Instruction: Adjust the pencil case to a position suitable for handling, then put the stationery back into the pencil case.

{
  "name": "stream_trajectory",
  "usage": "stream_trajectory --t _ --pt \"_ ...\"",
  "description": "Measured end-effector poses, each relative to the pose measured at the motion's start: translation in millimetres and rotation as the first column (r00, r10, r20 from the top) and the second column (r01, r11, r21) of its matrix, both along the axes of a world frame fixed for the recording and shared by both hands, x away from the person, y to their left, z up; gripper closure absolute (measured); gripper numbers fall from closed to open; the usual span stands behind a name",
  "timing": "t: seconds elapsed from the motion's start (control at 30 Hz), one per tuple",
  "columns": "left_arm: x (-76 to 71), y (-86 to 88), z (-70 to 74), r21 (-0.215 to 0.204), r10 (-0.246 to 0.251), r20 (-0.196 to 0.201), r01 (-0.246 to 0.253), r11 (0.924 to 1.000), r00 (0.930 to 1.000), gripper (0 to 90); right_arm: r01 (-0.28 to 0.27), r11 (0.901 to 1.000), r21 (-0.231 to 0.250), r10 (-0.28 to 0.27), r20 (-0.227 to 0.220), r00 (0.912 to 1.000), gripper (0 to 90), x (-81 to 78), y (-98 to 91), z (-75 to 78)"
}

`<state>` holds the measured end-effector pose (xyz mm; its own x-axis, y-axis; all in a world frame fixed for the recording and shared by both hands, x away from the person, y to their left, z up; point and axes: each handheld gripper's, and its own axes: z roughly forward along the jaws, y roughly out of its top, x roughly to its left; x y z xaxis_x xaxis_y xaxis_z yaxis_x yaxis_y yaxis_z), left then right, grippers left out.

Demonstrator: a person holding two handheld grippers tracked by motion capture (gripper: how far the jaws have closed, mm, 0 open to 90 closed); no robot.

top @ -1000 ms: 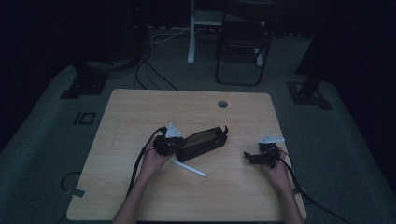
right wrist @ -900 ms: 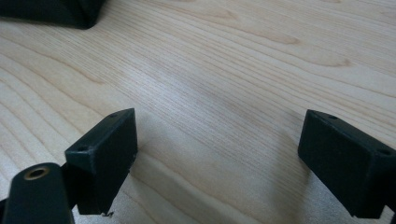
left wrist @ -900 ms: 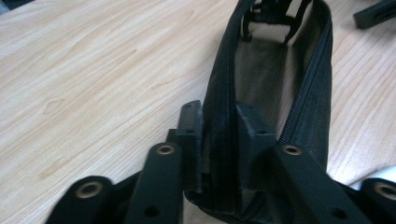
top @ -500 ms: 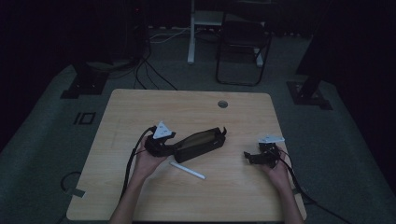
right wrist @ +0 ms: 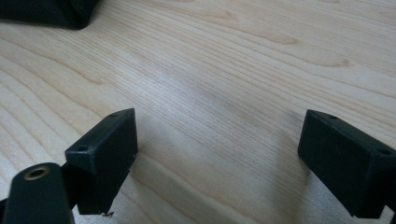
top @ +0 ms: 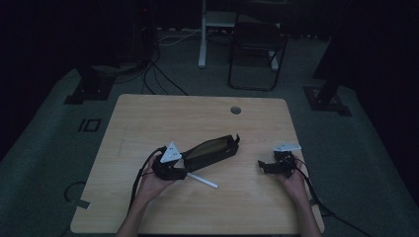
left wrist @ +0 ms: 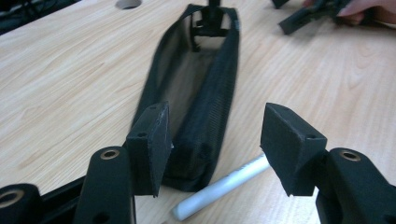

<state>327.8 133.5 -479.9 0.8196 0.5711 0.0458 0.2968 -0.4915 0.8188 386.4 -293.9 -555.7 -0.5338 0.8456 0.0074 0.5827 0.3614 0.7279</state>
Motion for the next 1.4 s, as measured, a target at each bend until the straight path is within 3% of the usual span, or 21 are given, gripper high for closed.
stream_trajectory --t 0.17,0.23,0.5,0.63,0.73,0.97,1.17,1.3,1.4 --pt "-2.8 -4.4 -0.5 -0.027 -0.038 0.009 0.039 0.9989 0.9992 44.3 0.0 1.0 0.0 0.0 0.0 1.0 12.0 0.0 0.0 0.0" --pt "-4.6 -8.0 -3.4 -0.037 -0.067 -0.01 0.067 0.9971 0.9977 44.7 0.0 1.0 0.0 0.0 0.0 1.0 12.0 0.0 0.0 0.0" --pt "-16.1 -17.5 -16.4 -0.027 -0.121 -0.011 0.121 0.9923 0.9925 45.3 0.0 1.0 0.0 0.0 0.0 1.0 12.0 0.0 0.0 0.0" --pt "-19.2 -24.7 -23.8 0.009 -0.135 -0.03 0.136 0.9907 0.9903 44.9 -0.002 1.0 -0.002 0.002 0.002 1.0 12.0 0.1 -0.2 -0.1" --pt "-20.1 -30.4 -29.0 0.037 -0.127 -0.026 0.128 0.9911 0.9915 39.0 -0.002 1.0 -0.002 0.002 0.002 1.0 11.9 0.1 -0.2 -0.1" --pt "-17.4 -39.3 -42.0 0.08 -0.159 -0.038 0.162 0.9836 0.9866 34.7 -0.002 1.0 -0.002 0.002 0.002 1.0 12.0 0.1 -0.1 -0.1" --pt "-12.0 -39.8 -52.0 0.106 -0.152 -0.055 0.158 0.9818 0.9868 34.7 -0.002 1.0 -0.002 0.002 0.002 1.0 12.0 0.1 -0.2 -0.1" --pt "-8.7 -40.3 -58.2 0.157 -0.133 -0.057 0.14 0.9775 0.9895 36.5 -0.002 1.0 -0.002 0.002 0.002 1.0 11.9 0.1 -0.2 -0.1" --pt "-7.1 -39.6 -60.5 0.16 -0.131 -0.062 0.139 0.9773 0.9895 38.3 -0.002 1.0 -0.002 0.002 0.002 1.0 12.0 0.1 -0.1 -0.1"
